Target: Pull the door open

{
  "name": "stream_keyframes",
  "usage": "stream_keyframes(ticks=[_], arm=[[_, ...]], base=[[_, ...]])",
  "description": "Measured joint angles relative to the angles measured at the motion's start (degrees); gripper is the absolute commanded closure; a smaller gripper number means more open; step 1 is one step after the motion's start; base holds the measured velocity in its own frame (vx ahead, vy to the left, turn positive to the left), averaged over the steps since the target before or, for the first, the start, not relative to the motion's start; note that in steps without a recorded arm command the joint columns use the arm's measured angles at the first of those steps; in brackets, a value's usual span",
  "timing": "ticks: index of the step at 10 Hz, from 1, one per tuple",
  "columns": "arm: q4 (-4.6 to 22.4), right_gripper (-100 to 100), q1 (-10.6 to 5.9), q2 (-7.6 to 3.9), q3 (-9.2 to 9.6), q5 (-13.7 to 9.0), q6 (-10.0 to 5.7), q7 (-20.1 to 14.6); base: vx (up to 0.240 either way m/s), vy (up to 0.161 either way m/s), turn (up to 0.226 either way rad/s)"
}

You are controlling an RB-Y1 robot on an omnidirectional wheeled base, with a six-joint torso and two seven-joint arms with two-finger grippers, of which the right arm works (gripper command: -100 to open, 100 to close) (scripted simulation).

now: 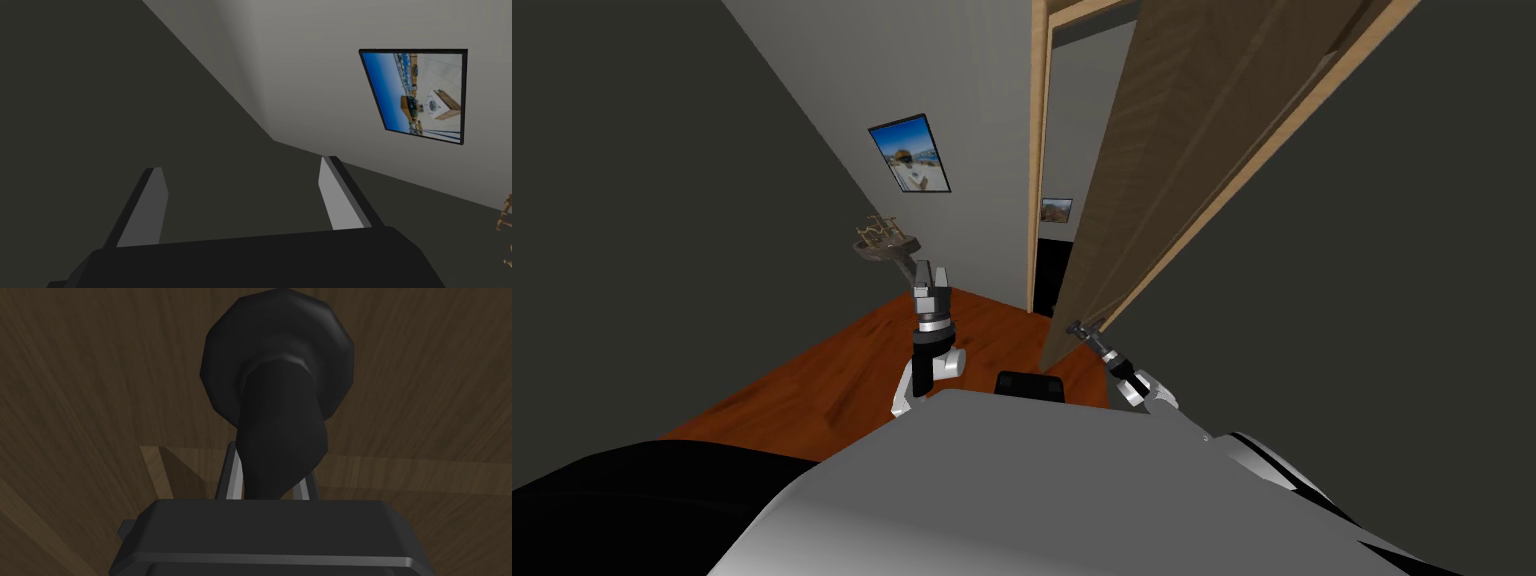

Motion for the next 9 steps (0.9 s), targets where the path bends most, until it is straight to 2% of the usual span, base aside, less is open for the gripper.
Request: stream_keyframes(ticks=[1, 3, 5, 6, 7, 8, 9], arm=[[-1.1, 100, 0.0, -0.17, 1.01, -0.3, 0.07, 0.0], [-0.4, 100, -1.55, -0.01, 2.94, -0.6, -0.95, -0.2], [-0.4, 100, -2.24, -0.22, 4.2, -0.8, -1.62, -0.5], [0.3, 100, -2.71, -0.2, 4.77, -0.9, -2.43, -0.5], [-0.2, 100, -2.66, -0.46, 5.48, -1.1, -2.79, -0.4], [2.0, 100, -4.14, 0.12, 6.26, -1.1, -4.03, -0.4], [1.0, 100, -4.0, -0.39, 7.04, -1.2, -4.06, -0.6]], base=[[0.03, 0.023, -0.091], [0.014, 0.009, -0.061], [0.004, 0.003, -0.032], [0.01, 0.005, -0.053], [0.009, 0.001, -0.054], [0.001, -0.001, -0.019], [0.002, 0.005, -0.018]])
